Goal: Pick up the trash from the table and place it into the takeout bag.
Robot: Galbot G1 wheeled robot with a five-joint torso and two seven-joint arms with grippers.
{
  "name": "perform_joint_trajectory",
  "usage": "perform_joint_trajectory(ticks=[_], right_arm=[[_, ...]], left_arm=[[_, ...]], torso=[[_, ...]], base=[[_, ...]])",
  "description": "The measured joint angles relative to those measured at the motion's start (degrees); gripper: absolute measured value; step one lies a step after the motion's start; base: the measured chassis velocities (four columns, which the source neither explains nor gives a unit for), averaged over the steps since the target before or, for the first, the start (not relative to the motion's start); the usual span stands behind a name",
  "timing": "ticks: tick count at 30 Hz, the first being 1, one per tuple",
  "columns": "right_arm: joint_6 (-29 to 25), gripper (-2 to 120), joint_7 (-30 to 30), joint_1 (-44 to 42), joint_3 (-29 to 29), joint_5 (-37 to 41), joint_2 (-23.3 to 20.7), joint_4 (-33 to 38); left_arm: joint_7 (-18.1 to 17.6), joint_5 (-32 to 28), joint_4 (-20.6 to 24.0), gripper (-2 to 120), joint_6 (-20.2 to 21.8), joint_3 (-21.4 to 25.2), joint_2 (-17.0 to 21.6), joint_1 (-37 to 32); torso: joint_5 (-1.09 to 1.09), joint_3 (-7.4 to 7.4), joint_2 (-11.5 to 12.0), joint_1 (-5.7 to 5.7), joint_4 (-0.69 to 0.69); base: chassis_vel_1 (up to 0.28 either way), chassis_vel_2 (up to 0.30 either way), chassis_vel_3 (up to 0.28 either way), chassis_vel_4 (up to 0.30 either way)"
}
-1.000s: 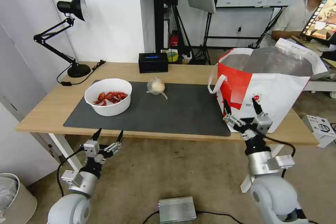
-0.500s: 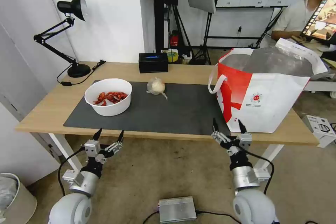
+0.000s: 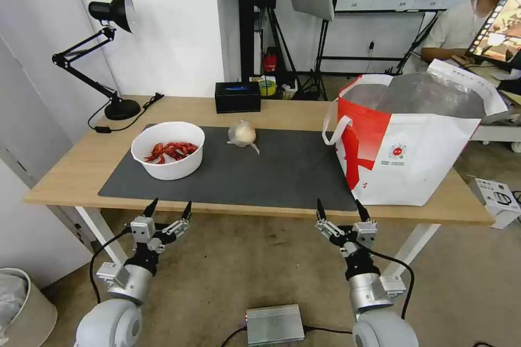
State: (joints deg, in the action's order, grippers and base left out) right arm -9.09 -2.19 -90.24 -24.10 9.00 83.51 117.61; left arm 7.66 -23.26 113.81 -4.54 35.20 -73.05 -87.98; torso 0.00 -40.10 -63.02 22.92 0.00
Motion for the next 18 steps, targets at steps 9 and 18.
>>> perform_joint_trajectory(ticks=[9,18], right_arm=[[0.1,100,-0.1,0.7,0.7,-0.1,0.1,0.0],[1.1,100,-0.6,2.9,-0.2,2.0,-1.4,0.1]], left_arm=[[0.0,0.0,0.0,100,0.0,0.1,0.1,-0.4],[0.0,0.0,-0.1,100,-0.1,0.2,0.2,-0.4]], torso=[[0.00,0.00,0.0,0.00,0.00],[-0.01,0.00,0.0,0.01,0.00]], base=[[0.000,0.000,0.000,0.000],[0.000,0.000,0.000,0.000]])
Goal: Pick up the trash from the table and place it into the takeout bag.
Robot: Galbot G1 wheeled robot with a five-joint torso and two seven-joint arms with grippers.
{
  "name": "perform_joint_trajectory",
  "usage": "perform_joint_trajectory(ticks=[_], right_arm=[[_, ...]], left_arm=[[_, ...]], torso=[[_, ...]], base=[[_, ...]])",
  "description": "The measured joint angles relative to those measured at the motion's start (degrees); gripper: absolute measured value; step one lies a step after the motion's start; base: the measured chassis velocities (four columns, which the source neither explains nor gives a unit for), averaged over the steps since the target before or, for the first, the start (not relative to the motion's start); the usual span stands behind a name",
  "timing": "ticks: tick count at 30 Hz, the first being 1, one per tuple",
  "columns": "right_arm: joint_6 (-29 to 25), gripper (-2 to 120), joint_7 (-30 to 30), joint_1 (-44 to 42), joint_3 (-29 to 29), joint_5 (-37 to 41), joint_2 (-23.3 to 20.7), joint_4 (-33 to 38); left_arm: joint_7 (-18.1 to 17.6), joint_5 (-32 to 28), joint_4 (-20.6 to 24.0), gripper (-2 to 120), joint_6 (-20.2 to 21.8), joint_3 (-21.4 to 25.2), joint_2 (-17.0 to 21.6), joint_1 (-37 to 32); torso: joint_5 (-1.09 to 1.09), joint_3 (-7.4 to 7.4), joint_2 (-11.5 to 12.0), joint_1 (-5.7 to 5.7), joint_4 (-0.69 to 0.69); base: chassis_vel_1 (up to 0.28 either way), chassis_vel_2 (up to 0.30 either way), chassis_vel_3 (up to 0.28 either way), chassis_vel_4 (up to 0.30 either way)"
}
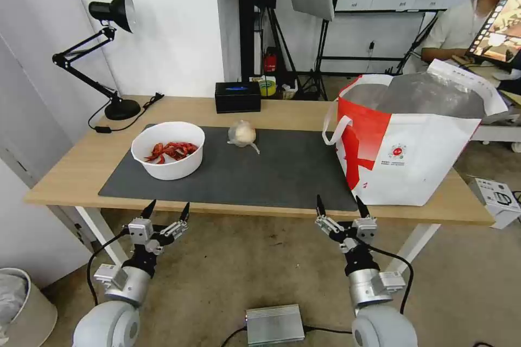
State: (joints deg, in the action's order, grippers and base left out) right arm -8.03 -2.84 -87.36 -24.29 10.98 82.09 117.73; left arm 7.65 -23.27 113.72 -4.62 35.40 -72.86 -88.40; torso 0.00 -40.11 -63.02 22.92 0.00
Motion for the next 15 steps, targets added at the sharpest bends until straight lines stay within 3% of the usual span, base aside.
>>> perform_joint_trajectory(ticks=[15], right_arm=[[5.4,100,-1.7,14.6,6.7,4.8,-3.3,-5.0]], left_arm=[[0.2,1.7,0.1,100,0.0,-0.5,-1.6,-0.4]], torso=[[0.00,-0.01,0.0,0.00,0.00]], base=[[0.000,0.000,0.000,0.000]])
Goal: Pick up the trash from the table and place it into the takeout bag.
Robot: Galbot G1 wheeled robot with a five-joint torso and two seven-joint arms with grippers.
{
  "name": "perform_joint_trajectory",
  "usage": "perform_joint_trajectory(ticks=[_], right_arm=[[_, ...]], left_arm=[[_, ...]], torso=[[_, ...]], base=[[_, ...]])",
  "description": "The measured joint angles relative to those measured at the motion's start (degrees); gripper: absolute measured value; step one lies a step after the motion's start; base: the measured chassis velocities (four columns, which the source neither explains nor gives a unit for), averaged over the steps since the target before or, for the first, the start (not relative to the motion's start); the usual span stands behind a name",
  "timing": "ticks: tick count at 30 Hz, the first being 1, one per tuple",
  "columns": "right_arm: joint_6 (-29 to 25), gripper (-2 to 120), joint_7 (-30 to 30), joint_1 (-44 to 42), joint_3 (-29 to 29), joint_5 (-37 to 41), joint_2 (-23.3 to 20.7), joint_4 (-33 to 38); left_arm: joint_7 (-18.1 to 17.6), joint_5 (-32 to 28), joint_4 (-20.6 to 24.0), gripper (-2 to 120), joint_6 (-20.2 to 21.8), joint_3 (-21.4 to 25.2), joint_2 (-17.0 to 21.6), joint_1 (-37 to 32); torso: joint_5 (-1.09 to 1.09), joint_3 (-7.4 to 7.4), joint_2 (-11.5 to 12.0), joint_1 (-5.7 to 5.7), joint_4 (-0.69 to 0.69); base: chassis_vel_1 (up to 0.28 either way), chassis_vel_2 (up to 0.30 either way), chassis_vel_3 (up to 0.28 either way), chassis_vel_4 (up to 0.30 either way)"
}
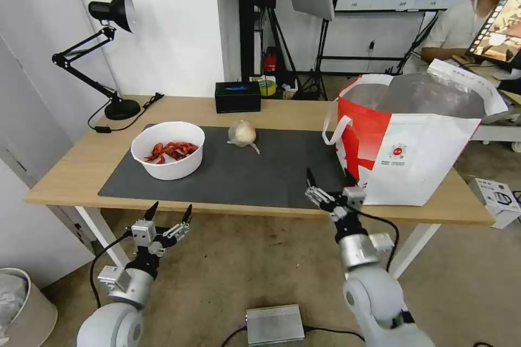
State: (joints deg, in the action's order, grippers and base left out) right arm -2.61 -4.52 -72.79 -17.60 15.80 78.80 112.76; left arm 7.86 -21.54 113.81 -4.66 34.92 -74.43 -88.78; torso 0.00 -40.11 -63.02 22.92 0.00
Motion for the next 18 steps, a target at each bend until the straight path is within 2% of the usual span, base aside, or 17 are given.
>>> perform_joint_trajectory(ticks=[8,18], right_arm=[[1.0,100,-0.8,7.3,3.7,1.2,0.0,-4.2],[2.9,100,-2.2,21.0,7.5,5.5,-0.1,-12.0]], left_arm=[[0.1,0.2,0.1,100,0.1,0.2,0.0,-0.2],[0.2,0.2,0.5,100,0.1,0.9,0.1,-0.8]], torso=[[0.00,0.00,0.0,0.00,-0.01],[0.00,0.00,0.0,0.00,0.00]], base=[[0.000,0.000,0.000,0.000],[0.000,0.000,0.000,0.000]])
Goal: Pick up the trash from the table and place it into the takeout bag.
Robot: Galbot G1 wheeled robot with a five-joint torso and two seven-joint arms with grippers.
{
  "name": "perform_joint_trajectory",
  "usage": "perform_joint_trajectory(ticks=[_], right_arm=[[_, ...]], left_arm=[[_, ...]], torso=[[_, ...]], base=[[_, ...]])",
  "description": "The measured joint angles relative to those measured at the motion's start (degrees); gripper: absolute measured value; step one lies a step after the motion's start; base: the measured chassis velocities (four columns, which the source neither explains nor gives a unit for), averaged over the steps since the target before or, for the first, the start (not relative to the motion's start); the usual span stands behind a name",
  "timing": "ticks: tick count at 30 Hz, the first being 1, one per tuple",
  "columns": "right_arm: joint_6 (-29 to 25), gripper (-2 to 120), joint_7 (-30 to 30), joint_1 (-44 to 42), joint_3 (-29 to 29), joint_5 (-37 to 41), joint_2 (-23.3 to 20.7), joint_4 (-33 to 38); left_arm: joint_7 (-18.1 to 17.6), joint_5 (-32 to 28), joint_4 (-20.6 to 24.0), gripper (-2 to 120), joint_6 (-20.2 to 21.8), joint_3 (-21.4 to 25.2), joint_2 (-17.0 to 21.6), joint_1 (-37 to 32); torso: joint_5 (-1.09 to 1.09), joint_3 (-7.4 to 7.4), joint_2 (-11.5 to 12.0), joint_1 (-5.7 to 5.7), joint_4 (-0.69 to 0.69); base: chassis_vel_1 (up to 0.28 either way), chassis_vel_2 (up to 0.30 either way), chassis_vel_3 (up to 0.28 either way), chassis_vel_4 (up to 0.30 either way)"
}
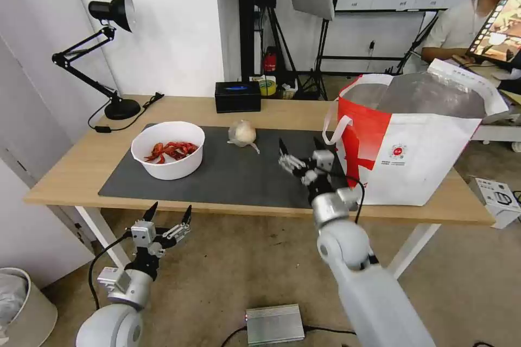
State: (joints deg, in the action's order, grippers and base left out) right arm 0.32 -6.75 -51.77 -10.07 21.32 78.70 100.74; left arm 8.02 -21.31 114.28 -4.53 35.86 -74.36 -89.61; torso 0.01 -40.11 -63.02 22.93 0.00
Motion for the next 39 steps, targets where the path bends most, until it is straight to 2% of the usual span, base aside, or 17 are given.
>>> perform_joint_trajectory(ticks=[3,10,12,17,19,23,33,39], right_arm=[[0.4,100,-0.6,6.4,1.2,1.5,0.7,-5.6],[0.9,100,-0.7,15.1,3.4,3.5,1.8,-12.5],[1.0,100,-0.9,19.6,4.8,4.3,2.9,-16.4],[0.9,100,-1.0,24.3,6.0,4.7,4.8,-21.6],[0.1,100,-1.0,27.9,7.0,5.5,6.7,-27.5],[-0.8,100,-0.7,30.2,7.7,5.5,8.4,-32.9],[-1.7,100,0.2,33.2,8.5,5.3,11.1,-39.9],[-1.8,100,0.5,36.2,9.2,5.6,11.4,-44.0]], left_arm=[[0.1,0.0,0.0,100,0.0,0.4,0.0,-0.3],[0.1,0.0,0.1,100,0.0,0.8,0.1,-0.9],[0.2,-0.1,0.1,100,0.0,1.0,0.2,-1.0],[0.2,-0.1,0.2,100,0.0,1.0,0.2,-1.0],[0.2,0.1,0.6,100,0.0,1.0,0.1,-1.4],[0.2,0.2,0.6,100,0.0,1.2,0.1,-1.6],[0.3,1.5,0.9,100,0.0,0.5,-0.6,-1.5],[0.3,1.9,1.0,100,0.4,0.1,-0.8,-1.2]], torso=[[0.00,0.00,0.0,0.00,0.00],[-0.01,0.00,0.0,0.00,0.00],[0.00,0.00,0.0,0.00,0.00],[0.01,0.00,0.0,0.00,-0.01],[0.00,0.00,0.0,-0.01,0.00],[0.00,0.00,0.0,0.00,-0.01],[0.00,0.01,0.0,-0.01,0.00],[-0.01,0.01,0.0,-0.01,0.00]], base=[[0.000,0.000,0.000,0.000],[0.000,0.000,0.000,0.000],[0.000,0.000,0.000,0.000],[0.000,0.000,0.000,0.000],[0.000,0.000,0.000,0.000],[0.000,0.000,0.000,0.000],[0.000,0.000,0.000,0.000],[0.000,0.000,0.000,0.000]])
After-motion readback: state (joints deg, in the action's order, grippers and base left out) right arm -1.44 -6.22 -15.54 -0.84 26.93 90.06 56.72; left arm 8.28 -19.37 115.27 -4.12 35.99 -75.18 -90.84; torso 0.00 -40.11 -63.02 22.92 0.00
